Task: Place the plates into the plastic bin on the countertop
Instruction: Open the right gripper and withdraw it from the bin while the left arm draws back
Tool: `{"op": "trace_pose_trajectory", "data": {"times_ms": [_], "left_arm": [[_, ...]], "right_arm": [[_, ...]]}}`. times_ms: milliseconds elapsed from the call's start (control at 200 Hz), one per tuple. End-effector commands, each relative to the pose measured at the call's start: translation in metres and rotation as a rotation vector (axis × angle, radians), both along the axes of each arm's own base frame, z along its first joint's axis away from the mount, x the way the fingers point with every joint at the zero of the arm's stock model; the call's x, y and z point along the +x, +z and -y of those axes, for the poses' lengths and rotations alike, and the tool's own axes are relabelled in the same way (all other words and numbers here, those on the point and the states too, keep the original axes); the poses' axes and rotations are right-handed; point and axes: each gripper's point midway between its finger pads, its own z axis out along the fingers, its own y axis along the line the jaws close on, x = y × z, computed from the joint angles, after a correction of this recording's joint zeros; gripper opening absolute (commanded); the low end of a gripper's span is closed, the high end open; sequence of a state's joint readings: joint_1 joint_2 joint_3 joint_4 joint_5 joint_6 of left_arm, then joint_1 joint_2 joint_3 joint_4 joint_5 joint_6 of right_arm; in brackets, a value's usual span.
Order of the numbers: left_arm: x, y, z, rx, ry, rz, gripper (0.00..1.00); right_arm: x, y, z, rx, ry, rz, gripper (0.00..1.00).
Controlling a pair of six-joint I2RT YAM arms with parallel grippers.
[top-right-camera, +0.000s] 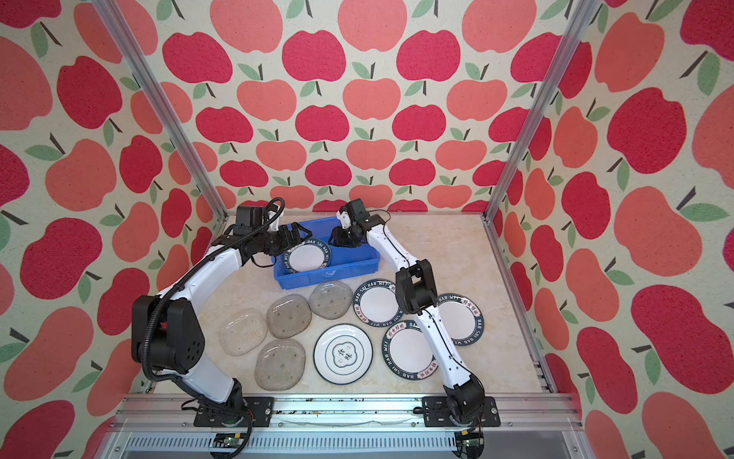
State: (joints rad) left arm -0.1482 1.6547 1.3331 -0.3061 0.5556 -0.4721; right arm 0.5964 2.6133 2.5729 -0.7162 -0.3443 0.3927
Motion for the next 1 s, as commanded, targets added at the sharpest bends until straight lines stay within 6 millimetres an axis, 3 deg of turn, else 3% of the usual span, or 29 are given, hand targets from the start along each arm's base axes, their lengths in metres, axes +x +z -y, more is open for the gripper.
{"op": "trace_pose_trajectory", "data": {"times_ms": [0, 135, 350, 485, 580, 790, 835, 991], "left_arm": [[-0.008, 0.016, -0.007, 0.045, 0.012, 0.035, 0.96], [-0.032, 0.011, -0.020, 0.093, 0.052, -0.014, 0.95], [-0.090, 0.010, -0.043, 0.158, 0.114, -0.087, 0.94], [-0.124, 0.002, -0.058, 0.184, 0.171, -0.146, 0.94], [-0.144, -0.014, -0.070, 0.199, 0.221, -0.213, 0.93], [-0.159, -0.049, -0.075, 0.089, 0.318, -0.282, 0.91], [-0.165, -0.049, -0.077, 0.081, 0.332, -0.271, 0.91], [-0.184, -0.069, -0.107, 0.120, 0.508, -0.325, 0.87]], "right_arm": [[0.004, 0.095, 0.027, -0.024, -0.005, 0.217, 0.45], [-0.025, 0.127, 0.040, -0.080, 0.063, 0.278, 0.45], [-0.096, 0.138, 0.058, -0.050, 0.201, 0.255, 0.43], [-0.132, 0.120, 0.071, -0.062, 0.244, 0.228, 0.44], [-0.147, 0.095, 0.077, -0.062, 0.247, 0.163, 0.43], [-0.163, 0.056, 0.071, -0.056, 0.271, 0.047, 0.43], [-0.167, 0.049, 0.071, -0.070, 0.281, 0.035, 0.43], [-0.174, 0.042, 0.060, -0.046, 0.307, 0.017, 0.43]]}}
